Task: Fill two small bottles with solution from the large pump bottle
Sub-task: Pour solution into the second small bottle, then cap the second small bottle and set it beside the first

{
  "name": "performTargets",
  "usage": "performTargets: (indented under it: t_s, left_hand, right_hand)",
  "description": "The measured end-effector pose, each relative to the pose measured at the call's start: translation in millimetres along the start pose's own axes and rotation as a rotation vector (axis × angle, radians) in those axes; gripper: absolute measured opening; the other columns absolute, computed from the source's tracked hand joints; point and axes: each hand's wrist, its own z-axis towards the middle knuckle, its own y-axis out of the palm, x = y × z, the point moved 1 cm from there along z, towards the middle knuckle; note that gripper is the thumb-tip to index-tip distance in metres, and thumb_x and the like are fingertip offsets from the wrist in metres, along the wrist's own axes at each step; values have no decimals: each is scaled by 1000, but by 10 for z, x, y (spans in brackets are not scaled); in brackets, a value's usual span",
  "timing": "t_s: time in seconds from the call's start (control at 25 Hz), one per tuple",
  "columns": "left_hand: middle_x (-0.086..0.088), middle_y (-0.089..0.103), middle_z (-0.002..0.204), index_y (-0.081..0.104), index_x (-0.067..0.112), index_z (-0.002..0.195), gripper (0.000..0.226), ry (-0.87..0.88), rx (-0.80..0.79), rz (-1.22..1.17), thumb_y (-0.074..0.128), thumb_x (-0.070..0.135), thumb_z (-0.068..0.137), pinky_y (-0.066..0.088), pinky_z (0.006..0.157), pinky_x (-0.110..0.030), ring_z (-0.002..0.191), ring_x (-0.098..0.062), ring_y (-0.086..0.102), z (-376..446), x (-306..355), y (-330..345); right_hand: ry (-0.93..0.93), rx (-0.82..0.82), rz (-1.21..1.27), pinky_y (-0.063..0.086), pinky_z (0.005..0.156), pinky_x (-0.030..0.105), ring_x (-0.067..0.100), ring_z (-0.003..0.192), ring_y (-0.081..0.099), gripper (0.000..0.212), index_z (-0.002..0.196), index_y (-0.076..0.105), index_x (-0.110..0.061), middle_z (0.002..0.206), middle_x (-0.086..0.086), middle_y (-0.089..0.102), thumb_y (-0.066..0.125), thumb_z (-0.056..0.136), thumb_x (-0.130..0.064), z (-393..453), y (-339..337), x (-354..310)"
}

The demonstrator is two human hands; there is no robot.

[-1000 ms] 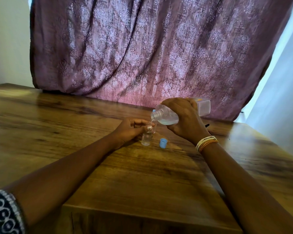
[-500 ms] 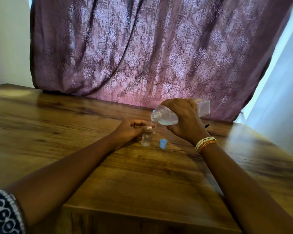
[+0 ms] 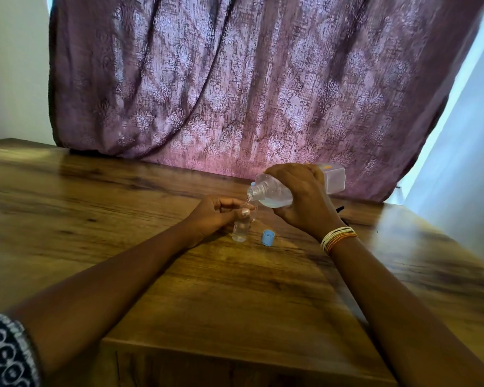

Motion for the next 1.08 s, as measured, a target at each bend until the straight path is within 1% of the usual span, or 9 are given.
performTargets:
  t_s: [0.08, 0.2, 0.28, 0.4, 0.52, 0.72, 0.84, 0.96, 1.08]
  left_hand:
    - [-9, 77, 95, 73, 12, 102, 29, -10, 5, -3, 71, 22, 74, 54, 73, -38, 88, -29, 70, 2, -6, 2]
    - [-4, 77, 90, 73, 11, 101, 22, -4, 10, 4, 69, 15, 79, 56, 63, -28, 78, -17, 72, -3, 0, 4]
    - [-7, 77, 92, 73, 11, 101, 26, 0, 16, -1, 71, 20, 76, 55, 67, -32, 81, -22, 70, 0, -10, 7]
    - [-12, 76, 94, 74, 11, 99, 31, -20, 29, -42, 73, 24, 71, 50, 74, -39, 87, -34, 65, 10, -41, -2]
    - [-10, 77, 91, 73, 8, 102, 33, -21, 15, -64, 73, 22, 72, 45, 69, -35, 83, -30, 63, 11, -52, 1]
    - [-16, 75, 97, 72, 5, 104, 34, -8, 4, -96, 73, 21, 73, 40, 72, -42, 93, -40, 54, 42, -103, -34]
    - [-11, 77, 93, 72, 6, 102, 32, -15, -2, -84, 72, 19, 73, 40, 72, -43, 87, -34, 64, 34, -77, -16]
    - [-7, 77, 91, 70, 4, 103, 33, -34, -5, -79, 70, 17, 73, 41, 71, -38, 80, -17, 73, 22, -45, 10]
    - [-11, 77, 93, 73, 8, 101, 32, -42, 14, -79, 72, 20, 71, 41, 78, -46, 86, -26, 70, 21, -53, -3]
  right_hand:
    - [6, 8, 9, 36, 97, 50, 23, 117, 58, 53, 122, 60, -21, 121, -3, 65, 70, 73, -39, -4, 3, -7]
    - [51, 27, 110, 42, 92, 50, 23, 112, 60, 55, 120, 60, -20, 119, -2, 66, 69, 72, -44, 0, 12, -15]
    - [81, 69, 201, 47, 88, 47, 20, 106, 62, 59, 120, 60, -19, 116, 0, 67, 71, 68, -45, 8, 1, -35]
    - [151, 127, 334, 48, 85, 24, 8, 98, 57, 66, 121, 59, -15, 113, -1, 66, 74, 63, -42, 4, -45, -92]
    - [350, 179, 480, 45, 81, 8, 9, 96, 59, 70, 122, 57, -15, 112, -6, 63, 87, 60, -28, 3, -75, -14]
    - [622, 312, 653, 56, 87, 31, 19, 104, 63, 74, 127, 52, -10, 117, 7, 64, 88, 63, -19, -9, -88, 250]
    - [750, 373, 795, 58, 89, 44, 21, 105, 66, 74, 129, 52, -11, 122, 8, 65, 87, 64, -17, -68, -80, 442]
    - [832, 438, 960, 61, 80, 39, 14, 100, 70, 68, 129, 52, -11, 121, 9, 66, 84, 69, -13, -126, -83, 556]
    - [858, 430, 986, 61, 71, 30, 12, 100, 69, 59, 124, 53, -5, 117, 5, 66, 81, 73, -13, -148, -52, 581]
